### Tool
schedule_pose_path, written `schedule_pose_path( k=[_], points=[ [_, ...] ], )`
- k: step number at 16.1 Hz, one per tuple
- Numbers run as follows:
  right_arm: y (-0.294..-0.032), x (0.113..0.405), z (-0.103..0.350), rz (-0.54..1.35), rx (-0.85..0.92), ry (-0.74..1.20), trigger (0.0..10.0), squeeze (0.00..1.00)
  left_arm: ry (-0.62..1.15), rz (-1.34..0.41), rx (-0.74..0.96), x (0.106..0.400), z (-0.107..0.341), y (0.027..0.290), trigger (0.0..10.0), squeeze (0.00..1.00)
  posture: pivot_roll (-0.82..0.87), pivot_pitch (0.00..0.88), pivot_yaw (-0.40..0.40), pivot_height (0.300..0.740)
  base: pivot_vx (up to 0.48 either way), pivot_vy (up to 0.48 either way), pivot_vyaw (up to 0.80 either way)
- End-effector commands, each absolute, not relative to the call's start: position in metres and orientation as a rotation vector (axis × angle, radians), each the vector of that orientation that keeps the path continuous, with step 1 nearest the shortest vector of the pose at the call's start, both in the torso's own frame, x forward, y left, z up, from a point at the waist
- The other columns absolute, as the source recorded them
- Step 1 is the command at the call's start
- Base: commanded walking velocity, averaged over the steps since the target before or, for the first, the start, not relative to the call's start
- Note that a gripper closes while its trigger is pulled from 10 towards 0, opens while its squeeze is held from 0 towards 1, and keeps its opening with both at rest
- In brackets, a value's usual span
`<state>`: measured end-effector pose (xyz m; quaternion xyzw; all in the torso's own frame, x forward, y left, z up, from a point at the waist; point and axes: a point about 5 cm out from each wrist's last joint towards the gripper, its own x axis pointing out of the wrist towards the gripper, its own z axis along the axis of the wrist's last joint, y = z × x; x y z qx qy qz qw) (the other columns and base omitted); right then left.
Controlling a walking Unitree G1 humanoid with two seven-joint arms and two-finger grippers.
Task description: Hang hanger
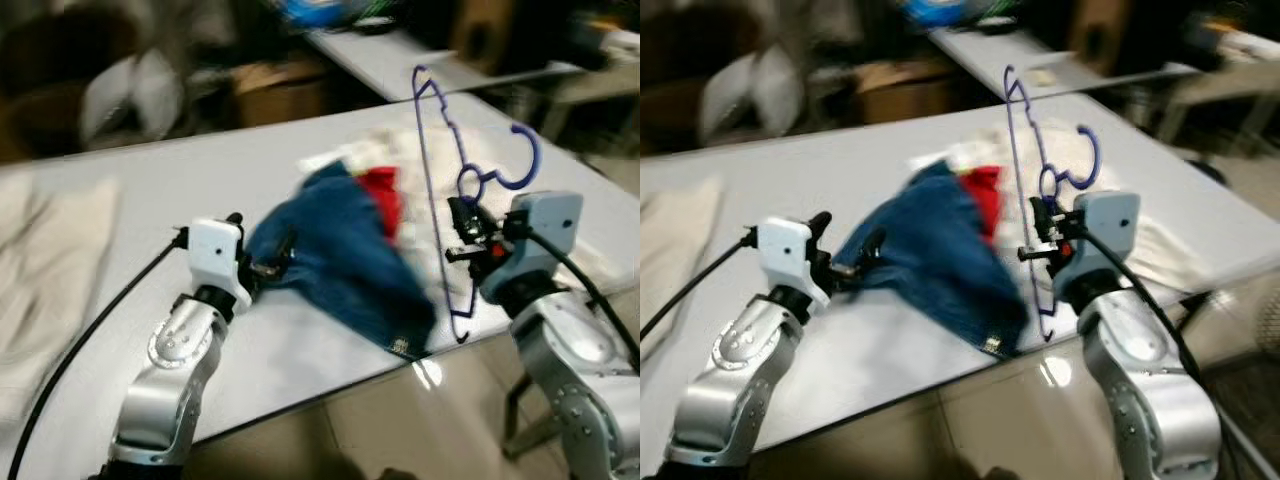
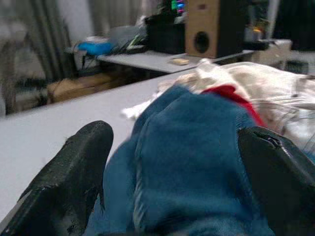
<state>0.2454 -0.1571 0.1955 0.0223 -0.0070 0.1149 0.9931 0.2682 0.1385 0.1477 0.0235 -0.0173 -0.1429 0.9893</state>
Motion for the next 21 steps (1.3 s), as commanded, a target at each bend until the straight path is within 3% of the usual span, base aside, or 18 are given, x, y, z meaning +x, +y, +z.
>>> schedule_pose_path(
  k=[1, 3, 4, 5, 6, 9, 10, 11, 13, 14, 16, 17, 18, 19, 21],
  points=[
    [-0.153, 0.250, 0.195, 0.275, 0.069, -0.002, 10.0, 0.00, -0.024, -0.220, 0.055, 0.274, 0.147, 0.151, 10.0, 0.29, -0.21, 0.000, 0.031, 0.740, 0.000, 0.000, 0.00],
    [-0.159, 0.251, 0.190, 0.279, 0.063, 0.024, 10.0, 0.00, 0.005, -0.246, 0.070, 0.276, 0.144, 0.150, 10.0, 0.20, -0.21, 0.000, 0.037, 0.740, 0.000, 0.000, 0.00],
    [-0.163, 0.250, 0.181, 0.273, 0.032, 0.068, 10.0, 0.00, 0.022, -0.323, 0.076, 0.271, 0.139, 0.148, 10.0, 0.33, -0.21, 0.000, 0.059, 0.740, 0.000, 0.000, 0.00],
    [-0.163, 0.249, 0.180, 0.275, 0.023, 0.074, 10.0, 0.00, 0.023, -0.344, 0.067, 0.269, 0.138, 0.149, 10.0, 0.33, -0.22, 0.000, 0.064, 0.740, 0.000, 0.000, 0.00],
    [-0.169, 0.247, 0.179, 0.282, -0.023, 0.066, 10.0, 0.00, 0.035, -0.449, 0.085, 0.264, 0.133, 0.144, 10.0, 1.00, -0.22, 0.000, 0.070, 0.740, 0.000, 0.000, 0.00],
    [-0.191, 0.244, 0.171, 0.360, -0.119, 0.129, 10.0, 0.00, 0.103, -0.486, 0.273, 0.266, 0.128, 0.149, 10.0, 1.00, -0.18, 0.051, 0.029, 0.740, 0.000, 0.000, 0.00],
    [-0.196, 0.243, 0.167, 0.364, -0.132, 0.153, 10.0, 0.00, 0.106, -0.485, 0.297, 0.268, 0.127, 0.149, 10.0, 0.35, -0.17, 0.066, 0.025, 0.740, 0.000, 0.000, 0.00],
    [-0.204, 0.234, 0.154, 0.369, -0.152, 0.214, 10.0, 0.00, 0.116, -0.506, 0.339, 0.270, 0.125, 0.150, 10.0, 0.00, -0.19, 0.045, 0.043, 0.740, 0.000, 0.000, 0.00],
    [-0.214, 0.215, 0.148, 0.381, -0.184, 0.265, 10.0, 0.00, 0.116, -0.603, 0.361, 0.273, 0.122, 0.139, 10.0, 0.00, -0.24, 0.065, 0.053, 0.740, 0.000, 0.000, 0.00],
    [-0.222, 0.214, 0.150, 0.342, -0.204, 0.257, 10.0, 0.00, 0.117, -0.635, 0.391, 0.276, 0.119, 0.134, 9.3, 0.00, -0.25, 0.064, 0.056, 0.740, 0.000, 0.000, 0.00],
    [-0.236, 0.214, 0.152, 0.245, -0.248, 0.229, 10.0, 0.00, 0.100, -0.675, 0.466, 0.284, 0.113, 0.128, 4.7, 0.00, -0.25, 0.052, 0.053, 0.740, 0.000, 0.000, 0.00],
    [-0.235, 0.216, 0.155, 0.231, -0.235, 0.202, 10.0, 0.00, 0.084, -0.680, 0.477, 0.287, 0.114, 0.126, 3.2, 0.00, -0.26, 0.051, 0.055, 0.740, 0.000, 0.000, 0.00],
    [-0.231, 0.218, 0.159, 0.230, -0.226, 0.175, 10.0, 0.00, 0.071, -0.692, 0.508, 0.290, 0.114, 0.124, 0.6, 0.00, -0.26, 0.039, 0.051, 0.740, 0.000, 0.000, 0.00],
    [-0.229, 0.220, 0.160, 0.229, -0.219, 0.162, 10.0, 0.00, 0.062, -0.694, 0.536, 0.292, 0.114, 0.122, 0.0, 0.00, -0.26, 0.032, 0.049, 0.740, 0.000, 0.000, 0.00],
    [-0.219, 0.223, 0.160, 0.263, -0.229, 0.141, 10.0, 0.00, 0.048, -0.697, 0.614, 0.301, 0.113, 0.125, 0.0, 0.00, -0.29, 0.021, 0.067, 0.740, 0.000, 0.000, 0.00]
  ],
)
